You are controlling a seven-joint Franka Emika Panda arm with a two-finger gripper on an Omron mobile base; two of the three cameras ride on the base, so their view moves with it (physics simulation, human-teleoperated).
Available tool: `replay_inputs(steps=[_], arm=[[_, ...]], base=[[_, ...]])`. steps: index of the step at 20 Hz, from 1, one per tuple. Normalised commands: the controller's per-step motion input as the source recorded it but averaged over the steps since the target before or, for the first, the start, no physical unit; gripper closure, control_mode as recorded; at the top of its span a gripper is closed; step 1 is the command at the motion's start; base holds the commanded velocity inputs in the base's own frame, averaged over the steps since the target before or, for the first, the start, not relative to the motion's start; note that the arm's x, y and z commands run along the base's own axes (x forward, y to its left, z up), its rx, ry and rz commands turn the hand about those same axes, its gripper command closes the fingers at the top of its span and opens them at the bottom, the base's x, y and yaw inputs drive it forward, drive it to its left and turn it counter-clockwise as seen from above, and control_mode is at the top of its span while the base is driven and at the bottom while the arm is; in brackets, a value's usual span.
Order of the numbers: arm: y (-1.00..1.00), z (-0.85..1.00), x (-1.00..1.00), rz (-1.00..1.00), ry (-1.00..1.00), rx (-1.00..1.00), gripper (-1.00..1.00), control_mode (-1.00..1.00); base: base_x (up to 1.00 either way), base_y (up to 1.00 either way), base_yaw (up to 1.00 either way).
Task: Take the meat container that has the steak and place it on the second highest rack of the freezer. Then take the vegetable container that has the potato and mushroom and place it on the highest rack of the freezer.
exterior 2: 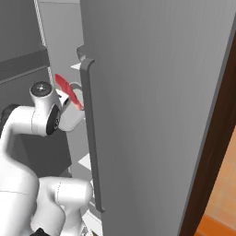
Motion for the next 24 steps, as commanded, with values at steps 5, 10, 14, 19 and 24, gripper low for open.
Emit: replay_inputs(steps=[5,10,14,19,24], arm=[[0.01,-0.07,-0.07,0.20,-0.06,0.00,1.00,-1.00],[-0.05,-0.15,0.06,0.11,-0.03,0.00,1.00,-1.00],[-0.48,0.17,0.39,0.00,-0.03,0.00,1.00,-1.00],[-0.41,0.07,0.62,-0.04,-0.07,0.00,1.00,-1.00],[0.01,-0.13,0.37,-0.07,-0.08,-0.02,1.00,-1.00]], base=[[0.00,0.00,0.00],[0.00,0.00,0.00],[0.00,0.00,0.00],[0.00,0.00,0.00],[0.00,0.00,0.00]])
